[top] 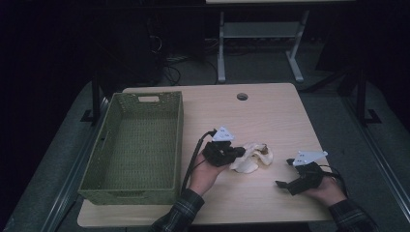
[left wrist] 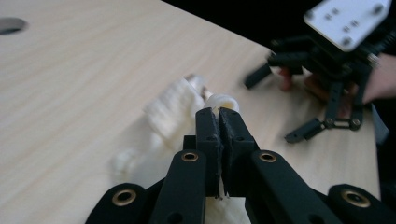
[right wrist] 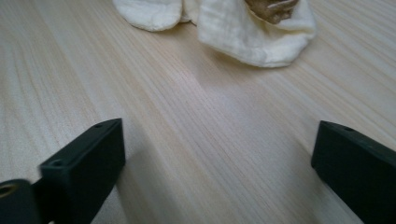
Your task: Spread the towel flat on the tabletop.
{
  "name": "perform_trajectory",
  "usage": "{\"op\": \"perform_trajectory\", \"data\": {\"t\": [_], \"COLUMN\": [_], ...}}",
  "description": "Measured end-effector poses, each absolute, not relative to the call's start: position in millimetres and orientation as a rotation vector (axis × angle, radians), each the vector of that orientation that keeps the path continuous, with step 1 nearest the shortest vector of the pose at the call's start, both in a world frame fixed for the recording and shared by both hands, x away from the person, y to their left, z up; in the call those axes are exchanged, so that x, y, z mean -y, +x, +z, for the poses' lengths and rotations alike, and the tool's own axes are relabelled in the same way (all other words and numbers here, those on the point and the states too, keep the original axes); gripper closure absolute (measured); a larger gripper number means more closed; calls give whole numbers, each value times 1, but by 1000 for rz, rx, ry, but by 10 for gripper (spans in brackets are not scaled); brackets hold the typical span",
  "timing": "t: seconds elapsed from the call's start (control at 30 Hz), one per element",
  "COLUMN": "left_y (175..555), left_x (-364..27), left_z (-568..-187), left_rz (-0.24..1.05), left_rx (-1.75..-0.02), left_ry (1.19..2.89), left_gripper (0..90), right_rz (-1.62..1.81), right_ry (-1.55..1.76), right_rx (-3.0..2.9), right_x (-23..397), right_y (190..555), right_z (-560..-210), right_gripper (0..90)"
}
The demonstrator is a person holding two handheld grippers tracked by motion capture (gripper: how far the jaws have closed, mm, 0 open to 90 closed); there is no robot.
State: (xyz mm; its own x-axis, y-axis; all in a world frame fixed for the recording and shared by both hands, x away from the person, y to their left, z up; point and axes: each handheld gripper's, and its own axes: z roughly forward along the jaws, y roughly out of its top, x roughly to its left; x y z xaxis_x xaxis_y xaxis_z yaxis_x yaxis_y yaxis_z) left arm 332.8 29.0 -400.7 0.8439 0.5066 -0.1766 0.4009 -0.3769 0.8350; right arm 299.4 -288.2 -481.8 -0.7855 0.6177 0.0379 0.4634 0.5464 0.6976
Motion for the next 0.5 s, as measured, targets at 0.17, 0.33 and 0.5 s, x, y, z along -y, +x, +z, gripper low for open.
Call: {"op": "perform_trajectory", "data": {"t": [0.17,0.33,0.5], "left_y": [342,347,349], "left_x": [-34,-35,-36], "left_z": [-398,-398,-397], "left_rz": [161,189,198], "left_rx": [-698,-714,-726], "left_ry": [1977,1966,1961], "left_gripper": [868,867,867], "right_rz": [1034,1121,1228], "right_ry": [882,801,771], "right_rx": [-2569,-2556,-2593], "right_x": [287,279,264], "right_y": [299,296,302], "right_z": [-474,-462,-456], "right_gripper": [269,484,621]}}
